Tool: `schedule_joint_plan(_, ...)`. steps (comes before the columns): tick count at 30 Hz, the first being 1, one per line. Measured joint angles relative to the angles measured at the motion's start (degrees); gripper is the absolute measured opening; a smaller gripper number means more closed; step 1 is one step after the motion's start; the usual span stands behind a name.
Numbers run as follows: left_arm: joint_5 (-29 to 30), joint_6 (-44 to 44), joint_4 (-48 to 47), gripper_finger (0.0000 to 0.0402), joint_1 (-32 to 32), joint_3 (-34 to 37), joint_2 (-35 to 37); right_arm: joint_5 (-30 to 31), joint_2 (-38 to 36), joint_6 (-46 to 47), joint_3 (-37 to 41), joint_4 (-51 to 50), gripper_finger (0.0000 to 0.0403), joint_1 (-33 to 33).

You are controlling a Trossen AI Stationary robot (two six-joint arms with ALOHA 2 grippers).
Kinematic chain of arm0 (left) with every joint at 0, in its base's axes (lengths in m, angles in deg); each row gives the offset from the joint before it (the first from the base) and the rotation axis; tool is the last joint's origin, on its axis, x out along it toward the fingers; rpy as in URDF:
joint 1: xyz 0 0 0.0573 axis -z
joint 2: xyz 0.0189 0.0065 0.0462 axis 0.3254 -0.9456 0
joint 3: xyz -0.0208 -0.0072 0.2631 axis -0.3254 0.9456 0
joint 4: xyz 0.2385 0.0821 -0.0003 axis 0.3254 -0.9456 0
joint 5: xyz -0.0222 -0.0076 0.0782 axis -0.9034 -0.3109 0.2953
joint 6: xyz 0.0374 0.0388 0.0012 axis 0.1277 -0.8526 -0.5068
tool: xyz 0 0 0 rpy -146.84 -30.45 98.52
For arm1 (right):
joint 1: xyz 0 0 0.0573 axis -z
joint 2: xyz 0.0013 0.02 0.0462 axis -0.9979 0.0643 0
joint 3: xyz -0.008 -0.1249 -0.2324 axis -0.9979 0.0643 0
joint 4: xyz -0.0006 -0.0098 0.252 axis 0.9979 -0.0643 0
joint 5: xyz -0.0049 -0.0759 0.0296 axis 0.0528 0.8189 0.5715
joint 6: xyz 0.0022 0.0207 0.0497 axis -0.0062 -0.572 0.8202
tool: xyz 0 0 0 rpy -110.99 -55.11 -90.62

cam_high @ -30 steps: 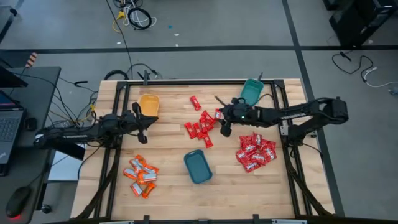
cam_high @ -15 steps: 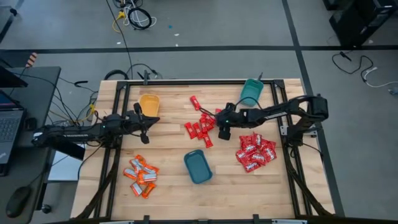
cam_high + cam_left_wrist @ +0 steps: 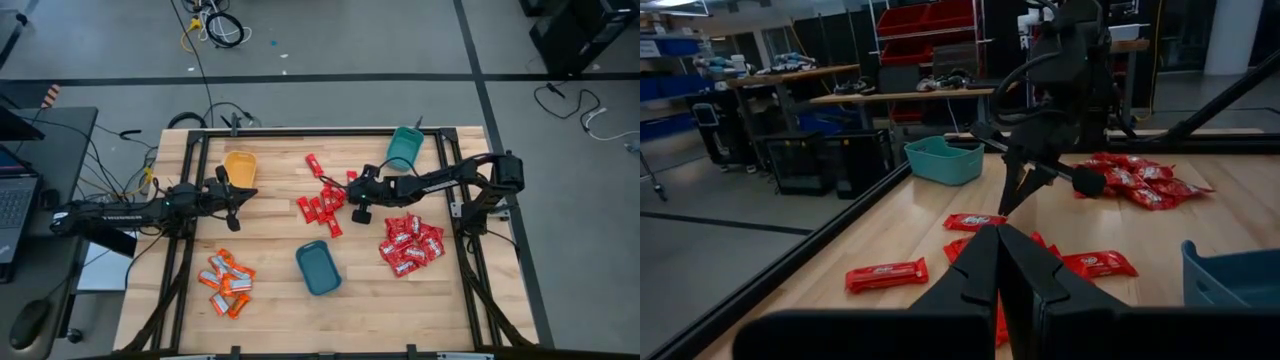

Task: Sort candy
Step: Put the red chocolate bar into the green bin

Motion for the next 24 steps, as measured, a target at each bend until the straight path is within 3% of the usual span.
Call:
schedule_joint_plan(7,0.0,0.1,0.0,0.0012,0.0,0.0,0.0,0.5,0.0,6.0,0.0,0.3,0.0007,0.0)
schedule_joint_plan(16,0.0,0.1,-0.7,0.0012,0.0,0.0,-0.6,-1.5,0.0,2.4,0.0,-1.0,0.0087,0.0)
schedule_joint_plan(24,0.0,0.0,-1.7,0.0012,0.0,0.0,-0.7,-1.6,2.2,1.5,0.0,-0.5,0.0069,1.0)
